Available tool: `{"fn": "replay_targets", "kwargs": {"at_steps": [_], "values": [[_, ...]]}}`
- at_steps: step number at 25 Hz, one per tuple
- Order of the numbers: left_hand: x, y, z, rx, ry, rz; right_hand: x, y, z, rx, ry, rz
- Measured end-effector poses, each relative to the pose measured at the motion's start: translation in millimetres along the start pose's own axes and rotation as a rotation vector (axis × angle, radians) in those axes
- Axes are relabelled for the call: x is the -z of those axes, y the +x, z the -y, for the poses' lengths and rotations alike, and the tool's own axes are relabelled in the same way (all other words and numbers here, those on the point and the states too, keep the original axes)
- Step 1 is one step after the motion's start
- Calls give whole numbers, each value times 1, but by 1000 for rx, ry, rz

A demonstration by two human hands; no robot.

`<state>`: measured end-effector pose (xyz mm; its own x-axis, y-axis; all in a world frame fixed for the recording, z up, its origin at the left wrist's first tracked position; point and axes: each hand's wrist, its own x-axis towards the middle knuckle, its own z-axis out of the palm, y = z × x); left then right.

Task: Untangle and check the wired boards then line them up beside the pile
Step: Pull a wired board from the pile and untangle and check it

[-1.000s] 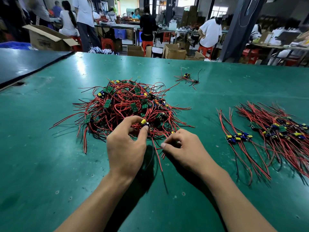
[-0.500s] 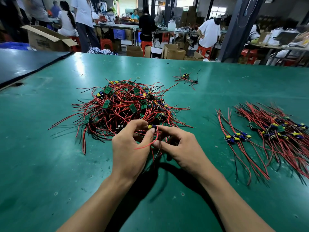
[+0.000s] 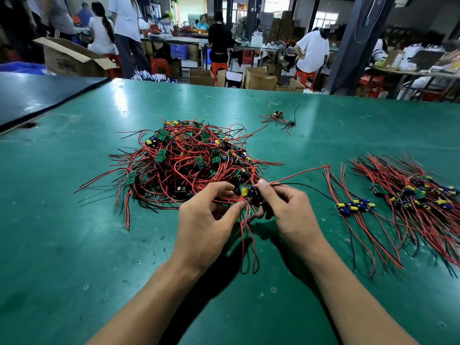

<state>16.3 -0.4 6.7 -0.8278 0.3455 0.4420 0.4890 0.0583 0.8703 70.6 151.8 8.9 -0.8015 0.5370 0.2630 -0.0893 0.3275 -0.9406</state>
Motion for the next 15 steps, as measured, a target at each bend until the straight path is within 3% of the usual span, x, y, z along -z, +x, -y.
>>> {"fn": "replay_targets", "kwargs": {"at_steps": [3, 5, 9, 15], "values": [[1, 1, -2, 71, -64, -18, 5, 4, 9, -153, 327, -65], [2, 3, -5, 185, -185, -10, 6, 4, 11, -221, 411, -26], [0, 4, -14, 404, -515, 147, -2, -5, 12, -135, 302, 121], [3, 5, -12, 511, -575, 283, 2, -2, 9, -47, 172, 100]]}}
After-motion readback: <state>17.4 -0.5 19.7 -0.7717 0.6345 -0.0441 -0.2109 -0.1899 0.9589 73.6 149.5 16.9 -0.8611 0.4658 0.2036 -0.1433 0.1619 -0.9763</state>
